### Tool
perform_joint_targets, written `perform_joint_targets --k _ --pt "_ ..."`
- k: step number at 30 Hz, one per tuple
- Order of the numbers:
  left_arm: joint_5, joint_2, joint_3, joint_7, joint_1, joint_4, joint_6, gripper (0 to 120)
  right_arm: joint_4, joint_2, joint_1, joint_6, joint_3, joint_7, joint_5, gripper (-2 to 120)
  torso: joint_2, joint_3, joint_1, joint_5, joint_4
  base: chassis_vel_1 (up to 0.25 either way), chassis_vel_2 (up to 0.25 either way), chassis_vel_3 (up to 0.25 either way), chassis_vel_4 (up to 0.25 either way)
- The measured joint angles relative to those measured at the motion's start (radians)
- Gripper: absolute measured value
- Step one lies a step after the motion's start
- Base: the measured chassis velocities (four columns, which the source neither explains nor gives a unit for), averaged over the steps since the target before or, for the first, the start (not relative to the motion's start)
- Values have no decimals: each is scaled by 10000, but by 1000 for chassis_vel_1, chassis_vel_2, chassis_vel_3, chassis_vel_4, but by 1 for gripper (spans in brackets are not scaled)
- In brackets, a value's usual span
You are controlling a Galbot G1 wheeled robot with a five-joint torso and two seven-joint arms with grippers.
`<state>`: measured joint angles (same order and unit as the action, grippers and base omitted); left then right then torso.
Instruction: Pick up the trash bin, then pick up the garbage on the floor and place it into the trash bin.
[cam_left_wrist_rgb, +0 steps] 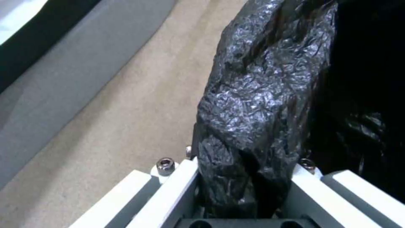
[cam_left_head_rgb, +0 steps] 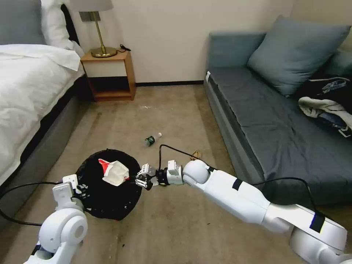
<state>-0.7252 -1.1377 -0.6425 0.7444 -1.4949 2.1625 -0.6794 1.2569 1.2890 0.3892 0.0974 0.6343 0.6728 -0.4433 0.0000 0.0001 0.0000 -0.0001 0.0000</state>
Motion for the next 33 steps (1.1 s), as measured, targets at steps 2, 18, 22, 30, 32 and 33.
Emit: perform_joint_targets --k 2,18,22,30,32,33 --pt "0 0 0 0 0 1 0 1 -106 105 -16 19 8 0 52 0 0 0 0 0 0 0 0 0 0" --pt "-444 202 -24 106 72 101 -83 1 -389 381 -163 49 5 -64 362 36 0 0 1 1 0 0 0 0 0" --pt "-510 260 -26 120 110 74 -94 1 -417 323 -163 58 -2 -52 379 54 0 -1 0 1 -1 0 0 0 0" --pt "-548 261 -15 134 166 39 -115 1 -145 64 -205 92 -295 -20 281 82 0 0 0 1 1 0 0 0 0" --pt "-556 279 -14 141 161 22 -117 1 137 -155 -74 99 -729 5 14 88 0 -1 0 1 0 0 0 0 0" --pt "-556 301 -25 143 143 6 -116 1 258 -279 22 153 -1035 -2 -341 95 0 0 0 2 0 0 0 0 0"
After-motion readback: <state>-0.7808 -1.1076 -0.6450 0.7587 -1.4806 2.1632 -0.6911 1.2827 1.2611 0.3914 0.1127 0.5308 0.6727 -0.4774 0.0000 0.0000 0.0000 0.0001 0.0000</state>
